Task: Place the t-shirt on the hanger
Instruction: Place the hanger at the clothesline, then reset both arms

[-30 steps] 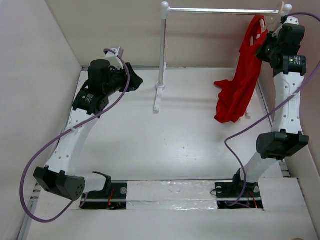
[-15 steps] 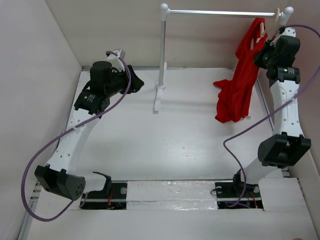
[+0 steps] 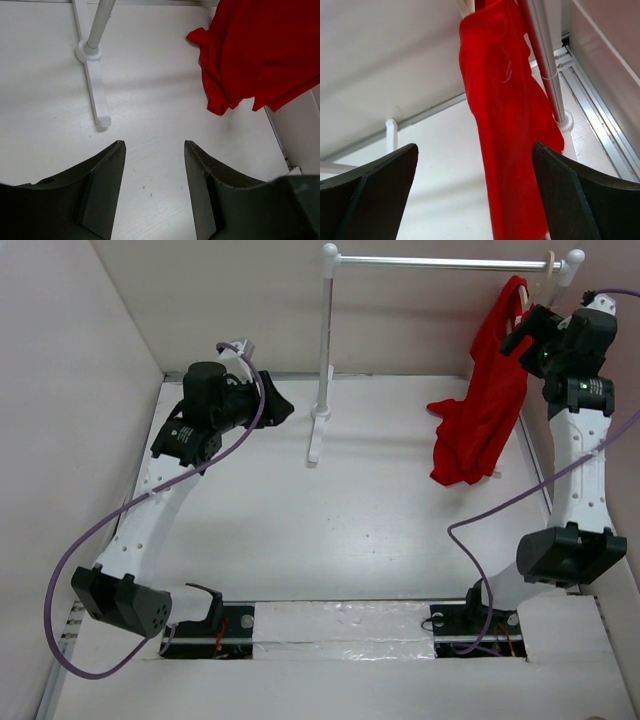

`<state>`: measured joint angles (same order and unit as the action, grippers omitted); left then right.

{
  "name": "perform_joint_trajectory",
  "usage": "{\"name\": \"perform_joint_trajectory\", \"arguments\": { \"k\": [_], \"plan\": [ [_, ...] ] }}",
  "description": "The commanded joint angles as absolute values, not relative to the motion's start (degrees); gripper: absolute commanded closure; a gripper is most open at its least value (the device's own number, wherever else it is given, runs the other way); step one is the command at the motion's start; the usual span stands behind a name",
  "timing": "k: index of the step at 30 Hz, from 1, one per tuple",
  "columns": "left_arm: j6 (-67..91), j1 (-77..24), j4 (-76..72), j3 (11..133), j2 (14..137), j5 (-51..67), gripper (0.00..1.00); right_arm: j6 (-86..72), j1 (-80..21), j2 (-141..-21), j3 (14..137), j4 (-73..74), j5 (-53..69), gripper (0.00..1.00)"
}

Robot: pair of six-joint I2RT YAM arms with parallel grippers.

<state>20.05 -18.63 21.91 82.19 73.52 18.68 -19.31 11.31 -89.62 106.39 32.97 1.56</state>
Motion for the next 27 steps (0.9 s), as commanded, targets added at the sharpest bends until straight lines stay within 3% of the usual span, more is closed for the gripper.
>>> {"name": "perform_joint_trajectory", "arguments": {
  "k": [1,8,12,15,20,27],
  "plan": [
    [21.4,-18.5,19.6,84.4,73.8,20.1,0.53,-25.3,11.0,-82.3,104.4,29.2,-2.1,0.00],
    [26.1,-18.5,16.6,87.0,74.3,20.5,0.50,-32.3,3.3,-64.4,88.4,19.0,-1.9,0.00],
    [27.9,-18.5,14.5,86.9,72.3,17.8,0.48,-32.3,-5.1,-56.8,80.6,12.3,13.1,0.00],
    [27.2,-18.5,14.3,85.9,69.6,13.6,0.48,-29.5,-9.7,-55.7,77.6,15.4,19.7,0.00],
    [25.1,-18.5,16.9,80.0,63.3,3.3,0.48,-26.1,-19.5,-51.0,69.3,26.7,14.4,0.00],
    [25.2,-18.5,15.7,79.7,63.6,5.4,0.46,-24.6,-20.8,-51.6,72.2,28.0,11.2,0.00]
  ]
}}
